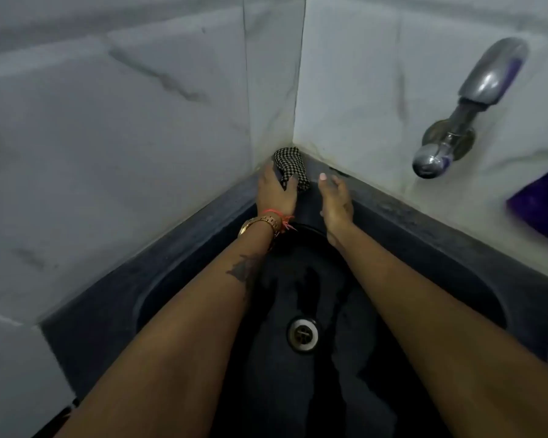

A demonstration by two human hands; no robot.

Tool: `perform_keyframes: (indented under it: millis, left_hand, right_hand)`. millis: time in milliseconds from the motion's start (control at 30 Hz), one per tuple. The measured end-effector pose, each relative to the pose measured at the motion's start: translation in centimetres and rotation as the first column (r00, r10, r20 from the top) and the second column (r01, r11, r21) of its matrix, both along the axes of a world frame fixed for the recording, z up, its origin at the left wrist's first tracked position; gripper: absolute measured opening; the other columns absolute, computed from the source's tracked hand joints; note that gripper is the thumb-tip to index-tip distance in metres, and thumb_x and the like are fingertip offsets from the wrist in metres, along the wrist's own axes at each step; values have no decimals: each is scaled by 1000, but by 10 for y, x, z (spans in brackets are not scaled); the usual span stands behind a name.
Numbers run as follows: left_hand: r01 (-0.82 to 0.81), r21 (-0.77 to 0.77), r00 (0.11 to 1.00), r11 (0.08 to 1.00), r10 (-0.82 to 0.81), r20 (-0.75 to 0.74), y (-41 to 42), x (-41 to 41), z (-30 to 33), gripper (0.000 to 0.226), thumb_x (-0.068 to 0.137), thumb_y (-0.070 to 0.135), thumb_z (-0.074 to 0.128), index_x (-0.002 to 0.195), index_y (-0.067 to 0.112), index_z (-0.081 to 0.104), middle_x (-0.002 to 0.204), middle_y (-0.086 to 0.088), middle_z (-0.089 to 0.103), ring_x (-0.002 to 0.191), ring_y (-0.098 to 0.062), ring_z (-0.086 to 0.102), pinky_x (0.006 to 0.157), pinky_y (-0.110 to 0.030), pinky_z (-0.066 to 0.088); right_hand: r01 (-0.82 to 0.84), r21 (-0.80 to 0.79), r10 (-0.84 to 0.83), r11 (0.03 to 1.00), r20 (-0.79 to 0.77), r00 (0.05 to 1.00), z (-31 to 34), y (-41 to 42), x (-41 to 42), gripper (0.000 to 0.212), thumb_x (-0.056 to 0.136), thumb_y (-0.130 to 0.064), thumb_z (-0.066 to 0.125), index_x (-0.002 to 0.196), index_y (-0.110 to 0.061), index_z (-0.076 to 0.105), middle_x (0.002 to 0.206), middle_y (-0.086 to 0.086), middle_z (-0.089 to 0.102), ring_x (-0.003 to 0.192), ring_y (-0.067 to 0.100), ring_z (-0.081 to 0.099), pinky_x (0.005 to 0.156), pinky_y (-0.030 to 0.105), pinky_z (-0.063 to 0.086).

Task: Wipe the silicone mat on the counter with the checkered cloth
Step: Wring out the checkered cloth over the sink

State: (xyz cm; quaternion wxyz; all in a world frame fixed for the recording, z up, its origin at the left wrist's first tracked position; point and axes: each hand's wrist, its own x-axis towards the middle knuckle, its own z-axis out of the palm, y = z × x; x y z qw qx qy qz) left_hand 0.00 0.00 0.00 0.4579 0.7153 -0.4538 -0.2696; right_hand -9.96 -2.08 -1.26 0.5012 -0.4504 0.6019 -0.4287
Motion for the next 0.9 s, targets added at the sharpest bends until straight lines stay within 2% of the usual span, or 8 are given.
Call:
perform_keyframes:
  millis: [133, 267, 367, 433, 533, 667, 767, 900]
  left_hand:
    - [17, 57, 1000, 998, -16, -22, -28, 4, -15, 58, 95, 25, 47, 143, 3, 23, 148, -19, 33, 135, -31, 33, 111, -39, 28]
    - [17, 100, 1000, 995, -15, -20, -48, 5, -27, 52, 96, 25, 43, 142, 5, 28, 146, -17, 39, 132, -30, 39, 110, -38, 31]
    - [-16, 102, 1000, 995, 18, -18, -55, 1, -31, 45, 97, 23, 42, 138, 4, 39, 139, -16, 48, 127, -29, 45, 106, -35, 35]
    - [-50, 93, 998, 994, 53, -27, -55, -2, -29, 46, 96, 21, 44, 138, 3, 39, 140, -16, 47, 128, -28, 44, 106, -31, 34]
    - [-70, 98, 996, 993, 75, -54, -51, -3, -26, 44, 95, 19, 46, 136, 4, 42, 137, -16, 50, 125, -29, 47, 106, -35, 37]
    - [-58, 78, 990, 995, 68, -123, -31, -9, -19, 42, 93, 18, 48, 133, 5, 46, 136, -14, 52, 123, -27, 49, 104, -36, 40]
    - [-46, 83, 980, 995, 61, -188, -6, -22, -16, 40, 93, 19, 50, 131, 7, 49, 133, -13, 55, 120, -26, 52, 103, -32, 41]
    - [-45, 82, 972, 996, 63, -228, 39, -45, -11, 37, 89, 17, 56, 125, 8, 54, 126, -12, 60, 114, -24, 56, 94, -25, 40]
  right_hand:
    - [-15, 101, 6, 995, 86, 996, -12, -29, 28, 53, 92, -44, 49, 139, -25, 37, 144, 9, 41, 125, 28, 45, 102, 46, 43]
    - [-35, 133, 16, 990, 147, 989, -23, -49, 47, 46, 95, -36, 47, 139, -24, 38, 140, 10, 46, 120, 28, 51, 98, 44, 47]
    - [-20, 168, -15, 986, 210, 978, -25, -57, 51, 39, 95, -29, 50, 133, -24, 45, 134, 10, 52, 113, 28, 56, 93, 45, 51]
    - [9, 171, -49, 985, 230, 972, -27, -59, 50, 34, 93, -23, 54, 127, -23, 52, 131, 11, 55, 110, 28, 58, 91, 44, 53]
    - [51, 154, -88, 987, 244, 966, -27, -58, 46, 28, 90, -16, 59, 118, -22, 60, 126, 12, 59, 107, 28, 60, 89, 44, 54]
    - [62, 99, -88, 993, 278, 957, -25, -40, 31, 29, 87, -8, 61, 115, -16, 61, 124, 14, 60, 109, 27, 60, 95, 43, 51]
    - [68, 84, -92, 994, 322, 942, -20, -13, 14, 28, 88, -3, 59, 115, -12, 60, 123, 15, 60, 109, 28, 60, 96, 45, 50]
    - [83, 73, -105, 994, 389, 915, -10, 41, -17, 26, 88, 2, 56, 112, -8, 59, 122, 17, 60, 106, 29, 61, 88, 42, 53]
